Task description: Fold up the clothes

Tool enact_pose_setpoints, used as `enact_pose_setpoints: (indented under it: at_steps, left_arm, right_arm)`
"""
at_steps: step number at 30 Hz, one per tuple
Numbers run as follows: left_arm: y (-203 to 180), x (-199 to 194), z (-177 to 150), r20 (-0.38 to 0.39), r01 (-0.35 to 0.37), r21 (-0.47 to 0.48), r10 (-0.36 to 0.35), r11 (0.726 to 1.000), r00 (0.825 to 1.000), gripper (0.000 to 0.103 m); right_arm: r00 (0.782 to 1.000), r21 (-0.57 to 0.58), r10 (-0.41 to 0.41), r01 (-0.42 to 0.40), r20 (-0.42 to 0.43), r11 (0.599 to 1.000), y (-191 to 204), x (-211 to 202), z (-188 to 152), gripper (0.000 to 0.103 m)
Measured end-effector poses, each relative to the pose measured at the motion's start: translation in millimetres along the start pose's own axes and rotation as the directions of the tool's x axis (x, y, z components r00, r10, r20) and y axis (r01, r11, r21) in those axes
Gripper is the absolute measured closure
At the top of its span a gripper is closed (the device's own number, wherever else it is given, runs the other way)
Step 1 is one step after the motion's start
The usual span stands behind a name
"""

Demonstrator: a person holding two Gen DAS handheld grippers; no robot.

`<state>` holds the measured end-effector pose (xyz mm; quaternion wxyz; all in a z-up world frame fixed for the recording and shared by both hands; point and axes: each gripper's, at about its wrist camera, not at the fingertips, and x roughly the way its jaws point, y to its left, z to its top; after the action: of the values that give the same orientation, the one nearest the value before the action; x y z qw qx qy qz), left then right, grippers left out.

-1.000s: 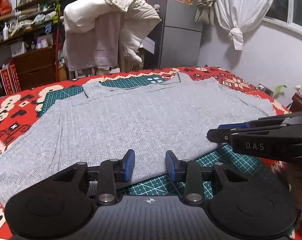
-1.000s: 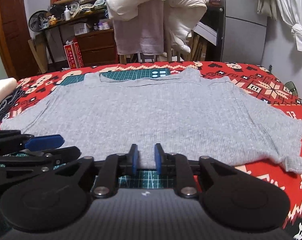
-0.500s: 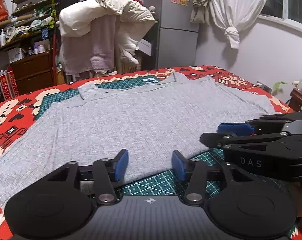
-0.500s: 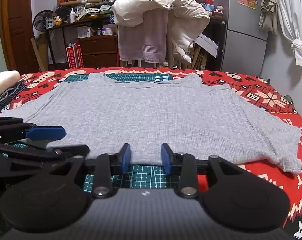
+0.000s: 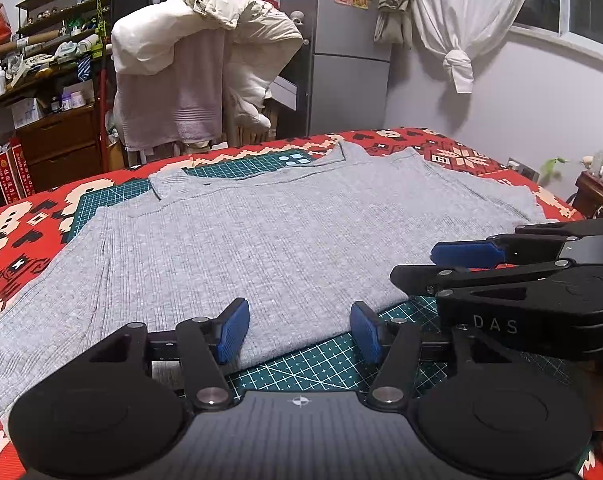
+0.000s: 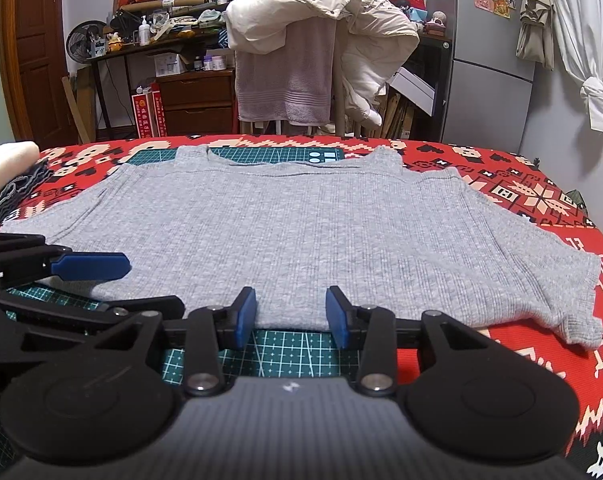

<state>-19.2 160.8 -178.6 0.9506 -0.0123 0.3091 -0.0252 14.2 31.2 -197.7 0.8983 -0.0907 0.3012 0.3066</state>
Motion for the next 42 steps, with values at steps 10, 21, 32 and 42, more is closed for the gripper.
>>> enact_pose_setpoints:
  at_steps: [10,21,32,42]
  left_arm:
    - [5.5,-1.8,1.1,0.002,0.056,-0.036,-0.056,0.998,0.998,0.028]
    - [-0.8,-22.1,15.8,0.109,-0.110,-0.017,0.111,0.994,0.988,0.002]
    - [20.1,15.8,12.2,-0.039,-0.158,-0.073,0.156,0.985,0.987,0.001]
    - [17.2,17.5,10.6,-0.048,-0.176,-0.062,0.173,0.982,0.984,0.000]
  right_arm:
    - [1.000,0.026,-0.026,0.026,-0.006,0.999,-6.4,-4.8,3.0,0.054]
    - [0.995,0.020,-0.101,0.100,0.029,0.995,-34.4,-5.9,20.0,0.022]
    - [0.996,-0.011,-0.078,0.078,-0.038,0.997,-36.8,19.1,16.5,0.001]
    - [0.996,0.030,-0.057,0.059,-0.072,0.998,-42.0,26.7,11.4,0.000]
